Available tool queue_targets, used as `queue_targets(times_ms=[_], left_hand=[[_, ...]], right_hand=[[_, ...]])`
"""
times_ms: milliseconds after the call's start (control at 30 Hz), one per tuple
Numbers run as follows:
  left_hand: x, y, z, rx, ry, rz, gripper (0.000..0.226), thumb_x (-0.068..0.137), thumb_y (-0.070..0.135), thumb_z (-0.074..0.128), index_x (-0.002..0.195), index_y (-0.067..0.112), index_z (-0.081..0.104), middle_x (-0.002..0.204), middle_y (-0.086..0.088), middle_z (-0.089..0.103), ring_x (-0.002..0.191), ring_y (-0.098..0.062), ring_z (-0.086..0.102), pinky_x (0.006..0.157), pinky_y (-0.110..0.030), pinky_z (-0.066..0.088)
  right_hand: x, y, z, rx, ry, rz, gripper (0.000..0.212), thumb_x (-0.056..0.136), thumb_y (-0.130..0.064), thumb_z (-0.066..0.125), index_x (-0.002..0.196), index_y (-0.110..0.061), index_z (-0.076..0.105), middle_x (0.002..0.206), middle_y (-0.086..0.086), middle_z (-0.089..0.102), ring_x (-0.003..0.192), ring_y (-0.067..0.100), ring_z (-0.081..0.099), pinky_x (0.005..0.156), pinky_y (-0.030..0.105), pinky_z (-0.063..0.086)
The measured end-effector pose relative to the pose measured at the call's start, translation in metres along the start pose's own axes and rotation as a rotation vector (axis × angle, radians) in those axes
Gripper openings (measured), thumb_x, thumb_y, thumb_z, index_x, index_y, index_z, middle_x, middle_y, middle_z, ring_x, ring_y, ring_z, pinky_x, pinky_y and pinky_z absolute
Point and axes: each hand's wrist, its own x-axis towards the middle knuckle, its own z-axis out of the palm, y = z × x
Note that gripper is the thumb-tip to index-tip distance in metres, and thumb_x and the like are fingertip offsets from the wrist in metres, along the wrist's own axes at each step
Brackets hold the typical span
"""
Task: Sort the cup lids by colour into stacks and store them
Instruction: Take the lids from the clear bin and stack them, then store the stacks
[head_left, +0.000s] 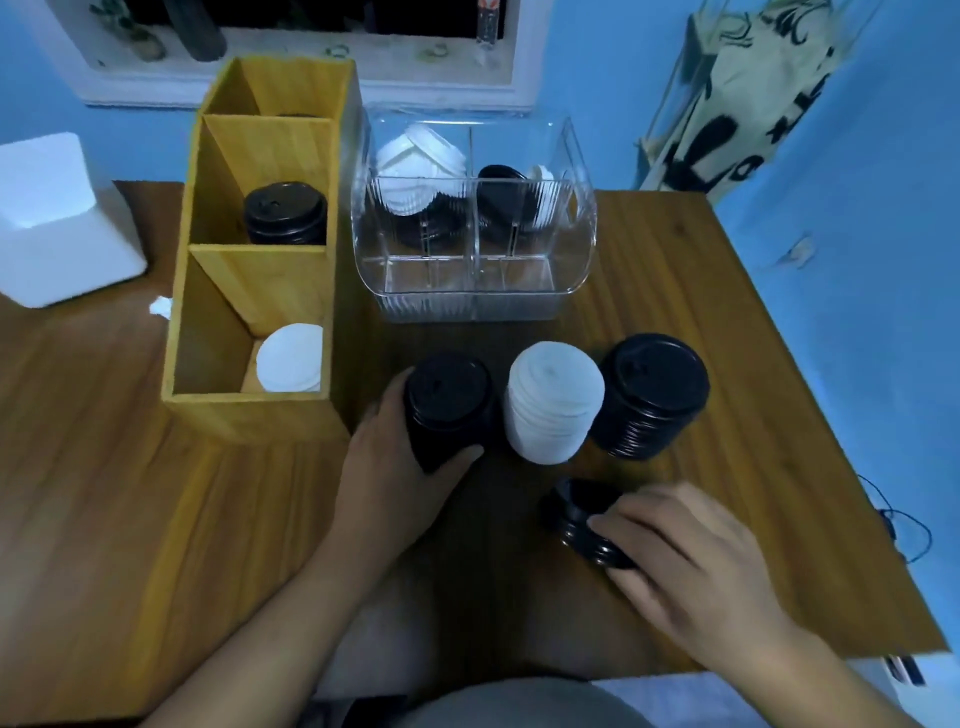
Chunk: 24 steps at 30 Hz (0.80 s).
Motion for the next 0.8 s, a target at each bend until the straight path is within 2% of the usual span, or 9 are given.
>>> queue_targets(times_ms=[100,233,333,400,500,567,633,700,800], left_hand=[[0.0,0.0,0.001,0.0,-0.001,-0.007,0.104,0.072,0.05,0.085,0.154,0.027,0.028,0.151,0.004,0.047,0.138,-0.016,0.041,0.106,-0.026,0.031],[-0.002,0.002,0.001,-0.008,0.006,-0.002,0.103,0.072,0.048,0.086,0.154,0.026,0.027,0.151,0.004,0.046,0.139,-0.016,0.04,0.106,-0.026,0.029],[-0.003,0.003,0.001,-0.005,0.008,0.01,0.102,0.073,0.046,0.086,0.154,0.024,0.028,0.151,0.003,0.046,0.139,-0.017,0.041,0.104,-0.025,0.029],[-0.003,0.003,0.001,-0.008,0.017,0.031,0.101,0.072,0.046,0.086,0.154,0.024,0.029,0.15,0.003,0.047,0.138,-0.016,0.042,0.105,-0.025,0.03],[-0.002,0.002,0.003,-0.008,0.019,0.015,0.103,0.072,0.047,0.086,0.154,0.025,0.028,0.151,0.004,0.046,0.139,-0.016,0.041,0.105,-0.027,0.03],[-0.001,0.001,0.004,-0.013,0.019,0.008,0.103,0.072,0.047,0.086,0.154,0.026,0.027,0.151,0.005,0.045,0.14,-0.016,0.04,0.105,-0.027,0.03],[-0.001,0.0,0.004,-0.016,0.02,0.014,0.103,0.072,0.048,0.086,0.154,0.026,0.027,0.151,0.004,0.046,0.139,-0.016,0.041,0.105,-0.028,0.031],[-0.001,0.0,0.004,-0.024,0.026,0.033,0.101,0.072,0.048,0.085,0.153,0.025,0.029,0.15,0.004,0.047,0.138,-0.016,0.042,0.105,-0.028,0.033],[-0.002,0.0,0.003,-0.033,0.026,0.055,0.1,0.072,0.047,0.085,0.153,0.024,0.031,0.149,0.004,0.048,0.138,-0.016,0.043,0.105,-0.028,0.034]], right_hand=[[-0.017,-0.007,0.01,0.015,-0.077,0.045,0.028,0.098,-0.034,0.063,0.12,-0.016,0.066,0.11,0.003,0.06,0.091,0.03,0.061,0.078,0.042,0.05],[-0.027,-0.019,0.005,0.118,-0.225,0.104,0.044,0.093,-0.048,0.071,0.125,-0.018,0.07,0.118,-0.001,0.062,0.106,0.018,0.058,0.09,0.037,0.049],[-0.028,-0.014,-0.009,0.294,-0.157,0.261,0.05,0.091,-0.044,0.074,0.131,-0.016,0.065,0.131,-0.002,0.057,0.12,0.018,0.056,0.099,0.036,0.048],[-0.025,-0.004,-0.021,0.377,-0.195,0.361,0.059,0.085,-0.036,0.08,0.138,-0.02,0.059,0.145,-0.005,0.048,0.136,0.019,0.047,0.111,0.034,0.041],[-0.015,0.01,-0.025,0.428,-0.425,0.388,0.079,0.08,-0.036,0.083,0.15,-0.032,0.045,0.16,-0.015,0.031,0.15,0.012,0.028,0.12,0.023,0.025],[-0.007,0.016,-0.019,0.386,-0.491,0.328,0.082,0.081,-0.044,0.08,0.152,-0.035,0.041,0.159,-0.018,0.032,0.148,0.005,0.028,0.119,0.02,0.025],[-0.001,0.017,-0.013,0.35,-0.494,0.294,0.081,0.081,-0.048,0.079,0.151,-0.034,0.042,0.151,-0.02,0.042,0.141,0.001,0.036,0.116,0.017,0.028],[0.002,0.014,-0.014,0.385,-0.463,0.35,0.08,0.078,-0.05,0.081,0.148,-0.036,0.045,0.142,-0.022,0.048,0.135,0.001,0.042,0.111,0.015,0.033],[-0.002,0.012,-0.025,0.43,-0.321,0.499,0.076,0.074,-0.057,0.081,0.142,-0.038,0.051,0.129,-0.025,0.051,0.125,0.002,0.052,0.103,0.015,0.041]])
